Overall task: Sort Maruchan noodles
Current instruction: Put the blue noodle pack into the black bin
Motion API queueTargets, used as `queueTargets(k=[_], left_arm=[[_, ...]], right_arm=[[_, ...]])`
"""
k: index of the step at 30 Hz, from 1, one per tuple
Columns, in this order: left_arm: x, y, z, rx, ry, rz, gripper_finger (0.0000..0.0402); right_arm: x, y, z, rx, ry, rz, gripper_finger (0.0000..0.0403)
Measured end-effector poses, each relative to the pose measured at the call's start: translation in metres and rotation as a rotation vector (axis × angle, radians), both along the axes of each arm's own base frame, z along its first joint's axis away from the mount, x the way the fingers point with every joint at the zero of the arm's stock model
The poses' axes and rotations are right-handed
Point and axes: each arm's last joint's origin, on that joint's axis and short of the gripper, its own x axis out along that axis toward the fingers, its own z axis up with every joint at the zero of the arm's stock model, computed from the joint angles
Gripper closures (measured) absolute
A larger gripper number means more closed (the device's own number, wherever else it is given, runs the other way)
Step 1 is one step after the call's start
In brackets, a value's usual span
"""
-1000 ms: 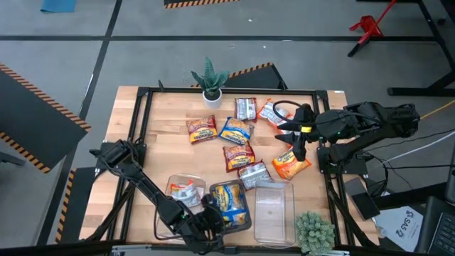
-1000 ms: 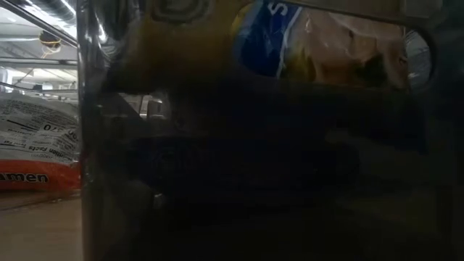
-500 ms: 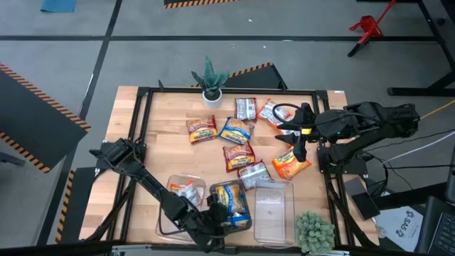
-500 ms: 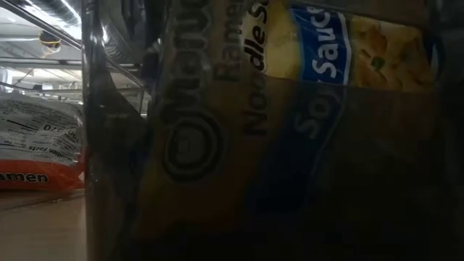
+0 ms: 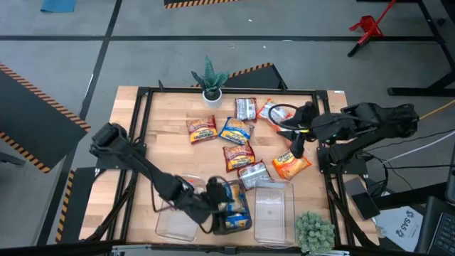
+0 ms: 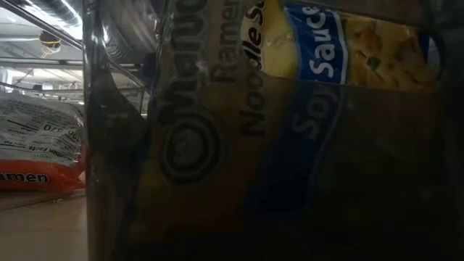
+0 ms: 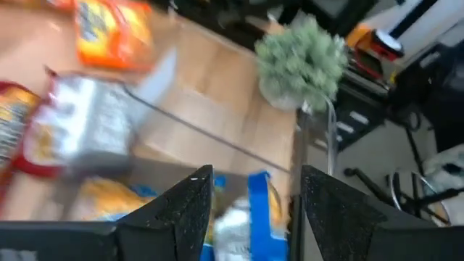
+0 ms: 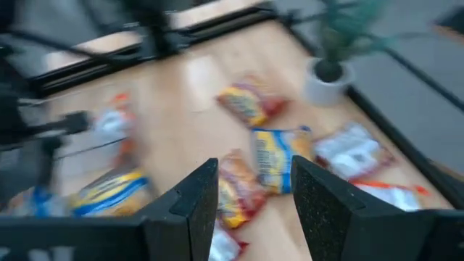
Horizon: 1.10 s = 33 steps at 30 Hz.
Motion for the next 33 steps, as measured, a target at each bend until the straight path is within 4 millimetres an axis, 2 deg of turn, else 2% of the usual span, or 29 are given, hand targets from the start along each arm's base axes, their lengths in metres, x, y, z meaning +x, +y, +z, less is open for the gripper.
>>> queueTargets(k=[3, 7, 11, 16, 21, 29, 33], left_arm=[[-0.007, 0.020, 0.025, 0.016, -0.033, 0.047, 0.0200], [-0.019, 0.048, 0.059, 0.078, -0.103, 0.096, 0.0200], [-0.034, 0.076, 0.087, 0.168, -0.144, 0.146, 0.0201], [-0.054, 0.112, 0.110, 0.256, -0.137, 0.203, 0.0201], [-0.077, 0.145, 0.124, 0.272, -0.089, 0.248, 0.0199], [-0.100, 0.185, 0.127, 0.312, 0.037, 0.260, 0.0196], [-0.100, 0.198, 0.125, 0.324, 0.080, 0.245, 0.0195]], right_arm=[[0.006, -0.002, -0.016, -0.058, 0.013, -0.162, 0.0244], [0.019, -0.010, -0.047, -0.103, 0.064, -0.306, 0.0244], [0.038, -0.030, -0.084, 0.012, 0.029, -0.468, 0.0244], [0.067, -0.061, -0.133, 0.191, -0.043, -0.509, 0.0244], [0.089, -0.095, -0.180, 0.320, -0.053, -0.563, 0.0227], [0.114, -0.126, -0.234, 0.475, 0.013, -0.653, 0.0108], [0.118, -0.130, -0.259, 0.530, 0.067, -0.756, 0.0077]])
